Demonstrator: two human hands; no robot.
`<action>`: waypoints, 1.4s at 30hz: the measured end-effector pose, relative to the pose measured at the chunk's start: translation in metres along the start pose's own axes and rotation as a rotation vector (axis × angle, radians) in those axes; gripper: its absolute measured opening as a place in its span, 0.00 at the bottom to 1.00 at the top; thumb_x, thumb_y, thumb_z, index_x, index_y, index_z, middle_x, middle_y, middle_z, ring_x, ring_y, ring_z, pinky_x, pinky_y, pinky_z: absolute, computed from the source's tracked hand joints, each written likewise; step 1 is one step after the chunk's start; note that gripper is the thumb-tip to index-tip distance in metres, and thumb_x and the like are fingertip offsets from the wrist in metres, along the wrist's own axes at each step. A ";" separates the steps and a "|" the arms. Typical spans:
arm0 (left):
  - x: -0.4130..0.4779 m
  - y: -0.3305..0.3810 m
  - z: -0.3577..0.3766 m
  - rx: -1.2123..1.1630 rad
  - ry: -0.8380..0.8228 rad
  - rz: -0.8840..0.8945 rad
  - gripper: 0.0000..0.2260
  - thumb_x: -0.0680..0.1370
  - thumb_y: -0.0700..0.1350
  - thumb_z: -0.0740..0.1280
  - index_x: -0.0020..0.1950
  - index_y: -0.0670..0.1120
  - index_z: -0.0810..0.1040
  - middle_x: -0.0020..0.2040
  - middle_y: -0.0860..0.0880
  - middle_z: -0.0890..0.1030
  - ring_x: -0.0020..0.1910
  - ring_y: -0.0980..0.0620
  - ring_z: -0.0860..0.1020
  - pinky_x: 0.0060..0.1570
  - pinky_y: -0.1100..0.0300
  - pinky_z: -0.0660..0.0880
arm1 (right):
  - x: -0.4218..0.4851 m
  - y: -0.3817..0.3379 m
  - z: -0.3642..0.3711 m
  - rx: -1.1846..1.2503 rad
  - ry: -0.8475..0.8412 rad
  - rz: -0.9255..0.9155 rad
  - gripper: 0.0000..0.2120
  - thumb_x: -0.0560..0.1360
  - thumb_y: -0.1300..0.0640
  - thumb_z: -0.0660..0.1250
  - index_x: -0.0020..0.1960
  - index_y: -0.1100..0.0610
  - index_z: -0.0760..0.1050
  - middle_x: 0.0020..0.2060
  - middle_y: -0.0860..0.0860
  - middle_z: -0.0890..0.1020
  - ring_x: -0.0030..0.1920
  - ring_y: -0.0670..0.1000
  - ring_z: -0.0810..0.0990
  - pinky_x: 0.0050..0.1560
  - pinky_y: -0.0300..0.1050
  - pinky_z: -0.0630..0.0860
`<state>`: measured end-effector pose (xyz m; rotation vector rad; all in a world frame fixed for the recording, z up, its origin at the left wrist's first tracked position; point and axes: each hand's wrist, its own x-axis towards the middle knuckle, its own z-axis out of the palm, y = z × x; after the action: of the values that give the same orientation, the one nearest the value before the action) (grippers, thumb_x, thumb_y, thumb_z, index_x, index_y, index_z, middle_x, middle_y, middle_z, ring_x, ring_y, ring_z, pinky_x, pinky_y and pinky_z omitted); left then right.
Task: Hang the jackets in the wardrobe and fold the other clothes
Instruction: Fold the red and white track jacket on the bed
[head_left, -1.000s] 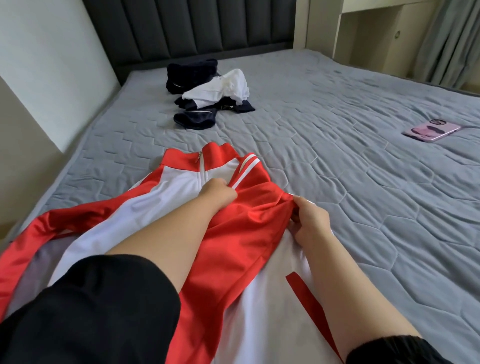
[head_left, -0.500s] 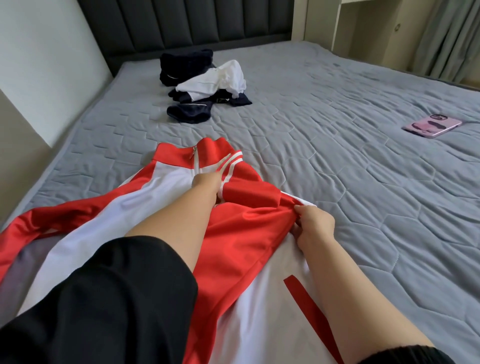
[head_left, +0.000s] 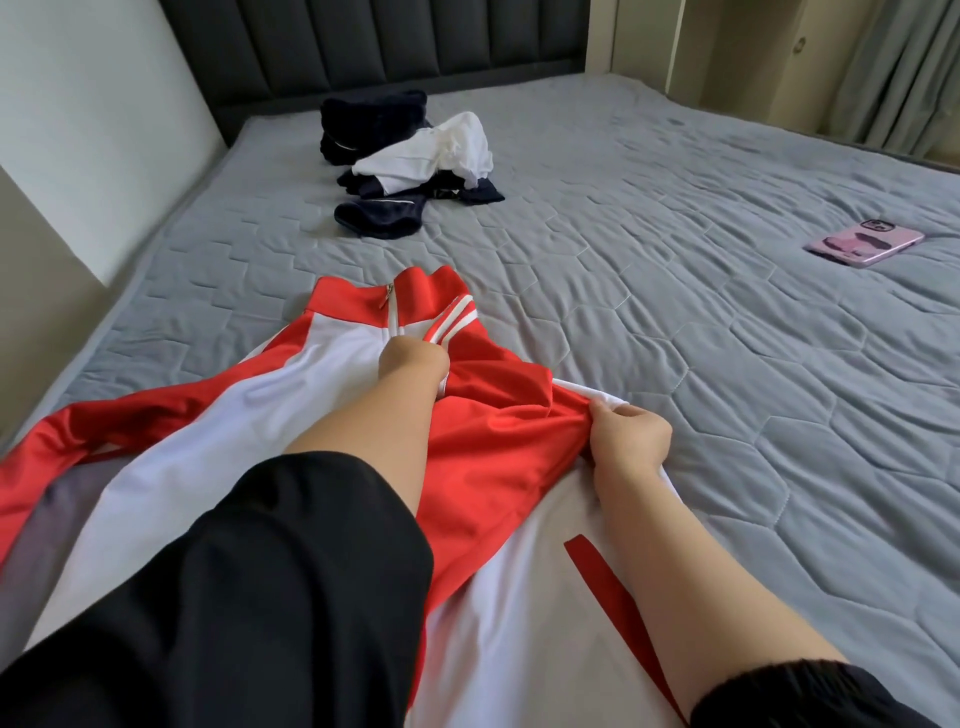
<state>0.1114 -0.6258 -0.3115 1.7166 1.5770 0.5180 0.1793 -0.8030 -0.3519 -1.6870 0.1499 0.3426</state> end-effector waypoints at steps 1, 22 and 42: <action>-0.002 -0.002 0.000 -0.017 0.019 -0.010 0.14 0.76 0.48 0.67 0.57 0.41 0.76 0.45 0.46 0.80 0.33 0.48 0.76 0.32 0.60 0.69 | -0.001 0.001 0.000 -0.014 0.012 -0.018 0.19 0.73 0.59 0.66 0.25 0.58 0.70 0.20 0.51 0.70 0.27 0.52 0.70 0.37 0.46 0.71; -0.026 -0.017 -0.012 0.677 -0.025 0.293 0.17 0.72 0.48 0.70 0.58 0.44 0.76 0.58 0.44 0.78 0.59 0.42 0.76 0.53 0.53 0.73 | -0.011 0.008 -0.019 -0.428 -0.052 -0.398 0.14 0.72 0.64 0.63 0.53 0.56 0.82 0.53 0.53 0.82 0.55 0.54 0.78 0.48 0.37 0.66; -0.075 -0.060 -0.079 0.214 -0.444 0.201 0.15 0.72 0.53 0.69 0.52 0.44 0.79 0.47 0.46 0.79 0.47 0.46 0.78 0.42 0.61 0.70 | -0.083 -0.005 -0.010 -0.806 -0.150 -0.654 0.24 0.74 0.56 0.62 0.70 0.57 0.64 0.73 0.62 0.57 0.71 0.61 0.57 0.69 0.50 0.54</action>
<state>0.0022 -0.6807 -0.2909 1.9968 1.1809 0.0491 0.1037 -0.8205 -0.3201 -2.3622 -0.7310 0.0166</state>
